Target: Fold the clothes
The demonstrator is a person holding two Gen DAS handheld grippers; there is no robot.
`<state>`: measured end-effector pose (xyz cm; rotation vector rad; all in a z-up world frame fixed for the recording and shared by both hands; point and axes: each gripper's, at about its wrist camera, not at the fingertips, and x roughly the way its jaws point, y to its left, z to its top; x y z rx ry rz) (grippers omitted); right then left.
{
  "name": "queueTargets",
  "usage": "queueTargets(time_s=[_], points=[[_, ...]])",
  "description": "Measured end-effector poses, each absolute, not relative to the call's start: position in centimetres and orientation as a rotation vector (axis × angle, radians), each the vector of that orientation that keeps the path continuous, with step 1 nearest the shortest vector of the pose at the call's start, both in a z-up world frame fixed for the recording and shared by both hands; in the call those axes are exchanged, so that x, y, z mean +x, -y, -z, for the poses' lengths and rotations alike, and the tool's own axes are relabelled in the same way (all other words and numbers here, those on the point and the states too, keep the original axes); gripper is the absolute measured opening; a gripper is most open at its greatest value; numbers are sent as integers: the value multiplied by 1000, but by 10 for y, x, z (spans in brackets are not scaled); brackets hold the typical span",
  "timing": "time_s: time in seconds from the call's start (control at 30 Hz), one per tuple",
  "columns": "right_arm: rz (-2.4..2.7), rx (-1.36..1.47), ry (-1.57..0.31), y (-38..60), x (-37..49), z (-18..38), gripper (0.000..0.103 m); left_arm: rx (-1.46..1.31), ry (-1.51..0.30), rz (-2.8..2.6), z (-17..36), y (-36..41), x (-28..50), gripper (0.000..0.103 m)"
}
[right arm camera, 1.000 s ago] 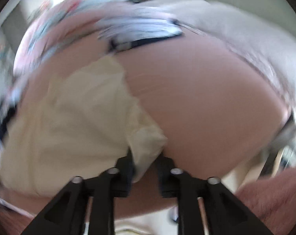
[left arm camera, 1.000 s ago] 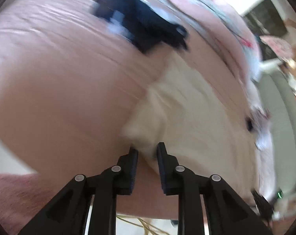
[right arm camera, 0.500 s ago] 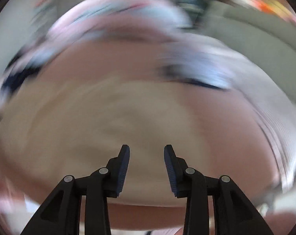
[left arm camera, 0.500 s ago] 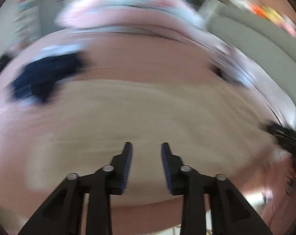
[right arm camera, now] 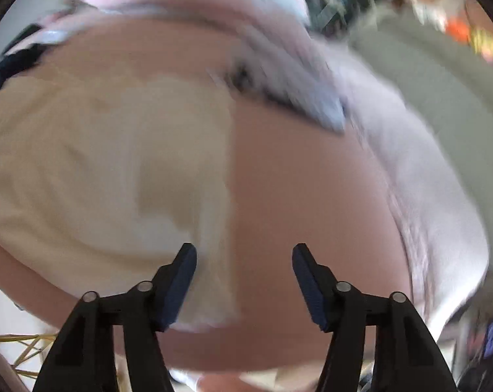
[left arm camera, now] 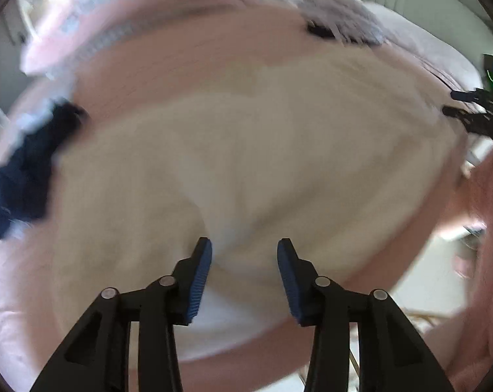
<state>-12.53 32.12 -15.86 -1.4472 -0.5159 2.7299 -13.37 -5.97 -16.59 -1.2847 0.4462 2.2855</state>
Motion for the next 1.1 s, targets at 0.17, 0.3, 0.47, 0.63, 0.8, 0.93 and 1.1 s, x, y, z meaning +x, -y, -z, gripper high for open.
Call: queueTargets(time_s=[0.17, 0.3, 0.47, 0.63, 0.8, 0.93, 1.1], points=[[-2998, -1447, 547, -223, -119, 160, 60, -1147, -342, -2258, 181, -29, -132, 48], [-2919, -1477, 600, -230, -123, 190, 62, -1219, -364, -2228, 199, -26, -145, 49], [-2639, -1550, 425, -337, -128, 180, 67, -1361, -484, -2225, 185, 68, -150, 44], [-2708, -1440, 120, -369, -140, 137, 65, -1453, -224, -2448, 157, 131, -187, 45], [-2972, -1480, 392, -245, -172, 127, 65, -1219, -268, -2416, 148, 57, -203, 48], [-2948, -1580, 827, -151, -208, 177, 64, -1242, -337, -2316, 175, 32, -222, 50], [-2899, -1639, 658, -211, -229, 176, 65, -1409, -454, -2368, 189, 95, -236, 51]])
